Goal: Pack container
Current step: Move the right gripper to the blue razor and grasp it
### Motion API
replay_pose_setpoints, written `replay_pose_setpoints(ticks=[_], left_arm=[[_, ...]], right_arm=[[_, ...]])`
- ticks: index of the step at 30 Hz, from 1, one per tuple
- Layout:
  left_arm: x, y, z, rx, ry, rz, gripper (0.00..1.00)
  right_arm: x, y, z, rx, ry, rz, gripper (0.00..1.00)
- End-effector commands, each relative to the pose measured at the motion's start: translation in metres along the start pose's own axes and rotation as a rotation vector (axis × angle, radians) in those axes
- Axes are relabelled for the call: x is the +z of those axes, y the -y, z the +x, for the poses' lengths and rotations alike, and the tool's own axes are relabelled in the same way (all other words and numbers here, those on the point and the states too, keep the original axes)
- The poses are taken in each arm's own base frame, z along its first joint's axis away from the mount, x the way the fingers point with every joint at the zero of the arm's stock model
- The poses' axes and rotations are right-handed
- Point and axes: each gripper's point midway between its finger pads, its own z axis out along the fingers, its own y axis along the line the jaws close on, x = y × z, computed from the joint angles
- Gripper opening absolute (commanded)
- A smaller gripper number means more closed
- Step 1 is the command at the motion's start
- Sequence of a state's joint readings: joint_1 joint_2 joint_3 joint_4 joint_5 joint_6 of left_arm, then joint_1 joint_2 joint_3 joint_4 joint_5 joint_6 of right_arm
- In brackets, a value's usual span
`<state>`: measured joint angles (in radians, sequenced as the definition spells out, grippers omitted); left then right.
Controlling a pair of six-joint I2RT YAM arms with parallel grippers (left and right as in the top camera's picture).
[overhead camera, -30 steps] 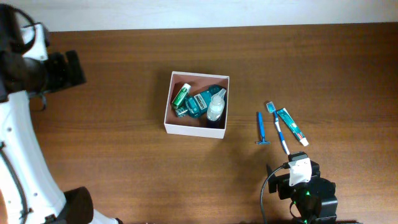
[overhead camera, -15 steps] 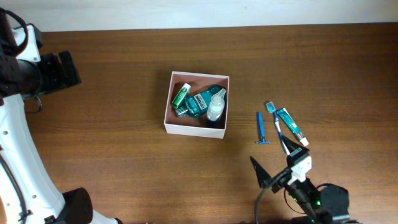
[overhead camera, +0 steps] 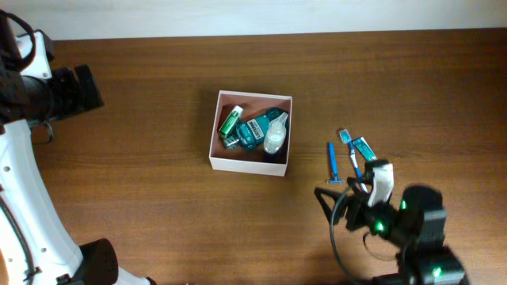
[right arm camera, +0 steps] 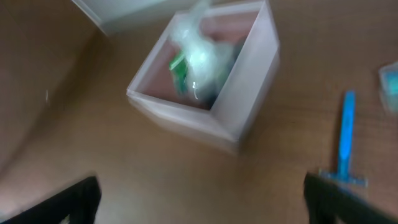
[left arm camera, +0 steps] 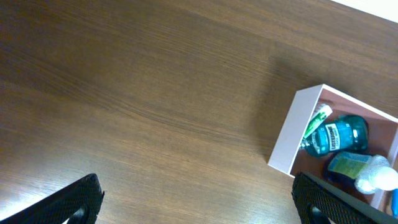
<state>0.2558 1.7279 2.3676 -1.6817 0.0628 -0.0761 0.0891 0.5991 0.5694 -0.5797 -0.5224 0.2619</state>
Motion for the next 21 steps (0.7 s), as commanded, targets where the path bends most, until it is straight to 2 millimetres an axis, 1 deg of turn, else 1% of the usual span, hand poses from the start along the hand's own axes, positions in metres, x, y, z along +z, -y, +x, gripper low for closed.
replay_pose_setpoints(ticks=[1, 2, 4, 5, 6, 8, 10, 12, 13, 16, 17, 18, 21], left_arm=[[-0.002, -0.001, -0.002, -0.016, 0.013, -0.001, 0.99], [-0.002, -0.001, -0.002, -0.016, 0.013, -0.001, 1.00], [-0.002, -0.001, -0.002, -0.015, 0.013, -0.001, 0.99], [-0.002, -0.001, -0.002, -0.015, 0.013, -0.001, 0.99], [-0.002, -0.001, -0.002, -0.015, 0.013, -0.001, 0.99], [-0.002, -0.001, -0.002, -0.016, 0.013, -0.002, 0.99], [-0.002, -0.001, -0.002, -0.015, 0.013, -0.001, 0.99], [-0.002, -0.001, -0.002, -0.015, 0.013, -0.001, 0.99], [-0.002, -0.001, -0.002, -0.016, 0.013, -0.001, 0.99], [-0.002, -0.001, -0.002, -0.015, 0.013, -0.001, 0.99], [-0.002, -0.001, -0.002, -0.016, 0.013, -0.001, 0.99], [-0.002, -0.001, -0.002, -0.016, 0.013, -0.001, 0.99], [-0.002, -0.001, -0.002, -0.015, 0.013, -0.001, 0.99]], right_arm=[[-0.008, -0.015, -0.065, -0.085, -0.035, 0.044, 0.99], [-0.009, -0.021, -0.079, -0.076, -0.051, 0.037, 0.99], [-0.010, -0.033, -0.102, -0.041, -0.092, 0.015, 0.99], [-0.009, -0.035, -0.107, -0.022, -0.126, 0.015, 0.99], [-0.003, -0.029, -0.113, 0.010, -0.180, 0.048, 0.99], [0.009, -0.014, -0.122, 0.019, -0.195, 0.110, 0.99], [0.019, 0.015, -0.124, 0.031, -0.221, 0.239, 0.99], [0.025, 0.053, -0.116, 0.076, -0.263, 0.418, 0.99], [0.028, 0.070, -0.109, 0.102, -0.297, 0.496, 0.98], [0.041, 0.103, -0.086, 0.122, -0.415, 0.614, 0.99], [0.048, 0.111, -0.078, 0.131, -0.456, 0.632, 0.97], [0.053, 0.115, -0.072, 0.138, -0.480, 0.636, 0.93], [0.072, 0.131, -0.049, 0.169, -0.582, 0.646, 0.76]])
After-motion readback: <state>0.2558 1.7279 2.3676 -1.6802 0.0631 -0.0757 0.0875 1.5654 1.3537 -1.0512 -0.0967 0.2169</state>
